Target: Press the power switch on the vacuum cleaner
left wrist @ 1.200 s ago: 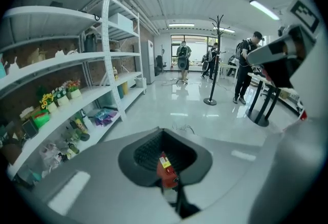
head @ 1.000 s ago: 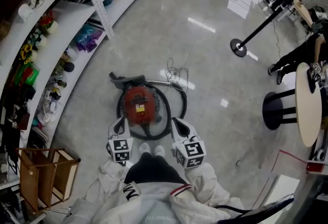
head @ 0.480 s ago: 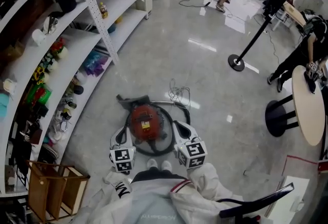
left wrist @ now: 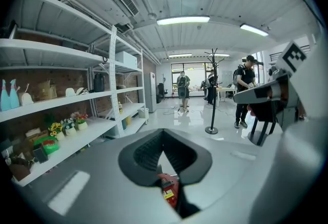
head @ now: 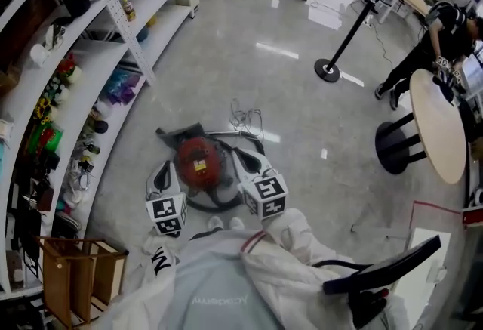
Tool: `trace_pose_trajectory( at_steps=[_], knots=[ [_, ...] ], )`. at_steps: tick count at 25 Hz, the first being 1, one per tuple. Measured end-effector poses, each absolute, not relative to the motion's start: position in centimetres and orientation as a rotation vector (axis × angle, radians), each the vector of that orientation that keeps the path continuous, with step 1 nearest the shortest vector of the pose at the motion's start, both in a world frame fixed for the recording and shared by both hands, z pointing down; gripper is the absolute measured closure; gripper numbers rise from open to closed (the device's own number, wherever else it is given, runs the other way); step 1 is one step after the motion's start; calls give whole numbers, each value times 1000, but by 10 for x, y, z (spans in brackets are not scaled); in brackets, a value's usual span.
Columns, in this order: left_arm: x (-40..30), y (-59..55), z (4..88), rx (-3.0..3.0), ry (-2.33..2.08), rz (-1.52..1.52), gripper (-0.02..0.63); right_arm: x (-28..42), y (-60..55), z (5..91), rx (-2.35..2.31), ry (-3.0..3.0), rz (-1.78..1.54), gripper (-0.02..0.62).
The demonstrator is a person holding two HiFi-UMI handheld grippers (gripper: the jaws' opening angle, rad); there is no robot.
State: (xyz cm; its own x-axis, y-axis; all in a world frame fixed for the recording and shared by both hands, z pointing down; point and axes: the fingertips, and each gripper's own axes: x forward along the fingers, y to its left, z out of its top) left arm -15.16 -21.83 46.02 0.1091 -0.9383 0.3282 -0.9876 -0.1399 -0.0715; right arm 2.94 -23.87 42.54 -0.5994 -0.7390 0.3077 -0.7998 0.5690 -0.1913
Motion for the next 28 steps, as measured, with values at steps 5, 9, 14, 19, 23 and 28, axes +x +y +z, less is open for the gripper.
trace_pose_trajectory(
  at_steps=[5, 9, 14, 19, 23, 28],
  knots=[
    [-147, -212, 452, 2222, -1954, 415, 606, 38, -235, 424, 1308, -2596, 459, 595],
    [-150, -208, 442, 2217, -1984, 389, 606, 39, -235, 414, 1303, -2611, 435, 595],
    [-142, -200, 443, 2216, -1987, 393, 606, 44, -229, 415, 1291, -2602, 427, 595],
    [-127, -191, 447, 2231, -1978, 421, 606, 49, -223, 419, 1268, -2600, 440, 595],
    [-117, -182, 449, 2232, -2001, 452, 606, 57, -214, 427, 1244, -2597, 462, 595],
    [-110, -173, 451, 2208, -2019, 460, 606, 67, -205, 437, 1220, -2582, 491, 595]
  ],
)
